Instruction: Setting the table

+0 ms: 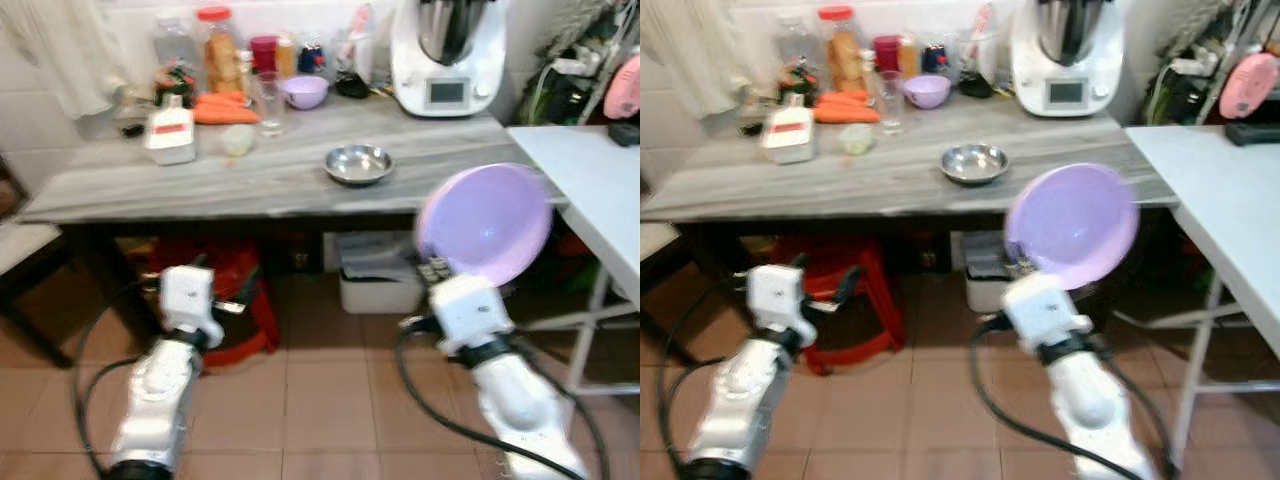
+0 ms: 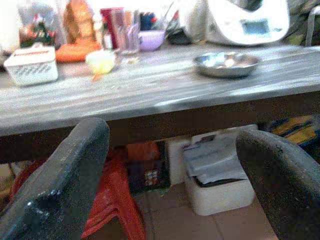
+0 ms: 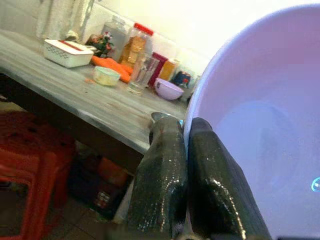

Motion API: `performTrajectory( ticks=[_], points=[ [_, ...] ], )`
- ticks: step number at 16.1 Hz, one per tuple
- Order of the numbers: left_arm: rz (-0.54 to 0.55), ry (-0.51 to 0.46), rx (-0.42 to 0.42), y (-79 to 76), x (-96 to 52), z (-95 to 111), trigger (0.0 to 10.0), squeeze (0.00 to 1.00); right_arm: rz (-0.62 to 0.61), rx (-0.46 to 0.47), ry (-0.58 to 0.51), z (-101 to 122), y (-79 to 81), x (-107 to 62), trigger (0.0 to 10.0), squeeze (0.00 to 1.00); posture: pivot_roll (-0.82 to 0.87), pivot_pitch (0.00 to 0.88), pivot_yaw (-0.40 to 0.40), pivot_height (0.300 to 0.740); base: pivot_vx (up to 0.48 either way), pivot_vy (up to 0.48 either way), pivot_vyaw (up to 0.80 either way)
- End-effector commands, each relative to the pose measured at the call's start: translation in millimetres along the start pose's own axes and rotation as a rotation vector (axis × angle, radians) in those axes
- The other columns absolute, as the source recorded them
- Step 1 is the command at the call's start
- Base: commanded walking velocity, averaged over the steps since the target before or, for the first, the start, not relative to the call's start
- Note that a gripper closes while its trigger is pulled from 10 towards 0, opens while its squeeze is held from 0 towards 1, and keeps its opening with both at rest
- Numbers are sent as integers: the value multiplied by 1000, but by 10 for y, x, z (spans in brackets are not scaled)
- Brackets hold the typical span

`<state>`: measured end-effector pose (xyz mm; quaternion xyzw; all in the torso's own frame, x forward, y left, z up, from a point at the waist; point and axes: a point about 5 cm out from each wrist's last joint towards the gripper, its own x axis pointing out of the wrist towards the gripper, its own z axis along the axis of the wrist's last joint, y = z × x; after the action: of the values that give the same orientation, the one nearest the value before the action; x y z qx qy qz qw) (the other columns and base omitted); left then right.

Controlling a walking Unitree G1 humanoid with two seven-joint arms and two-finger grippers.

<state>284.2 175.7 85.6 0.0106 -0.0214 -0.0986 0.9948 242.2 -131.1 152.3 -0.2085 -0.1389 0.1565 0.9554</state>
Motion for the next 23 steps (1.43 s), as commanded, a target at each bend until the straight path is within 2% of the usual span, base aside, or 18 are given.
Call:
performTrajectory(
  ticks=[1,6,10,17,21,23],
  points=[
    [-21,-22,-4,-64,53,60,10000,0,-22,-26,-12,20,-78,-6,10000,0,-48,0,46,740,480,0,0],
    [-25,-27,-10,-86,68,69,10000,0,-19,-28,-19,37,-70,-1,10000,0,-49,0,46,740,480,0,0],
    [-27,-27,-14,-98,71,70,10000,0,-19,-31,-28,57,-79,9,10000,0,-50,0,44,740,480,0,678],
    [-32,-27,-9,-102,68,73,10000,0,-13,-26,-32,64,-58,16,10000,0,-46,0,44,740,480,0,0],
    [-38,-30,-16,-115,58,73,10000,0,-5,-27,-31,60,-53,26,10000,0,-44,0,43,740,273,0,0],
    [-89,-42,19,-165,6,88,10000,0,4,-20,-32,58,-50,36,10000,0,-41,0,43,740,0,0,0]
  ],
)
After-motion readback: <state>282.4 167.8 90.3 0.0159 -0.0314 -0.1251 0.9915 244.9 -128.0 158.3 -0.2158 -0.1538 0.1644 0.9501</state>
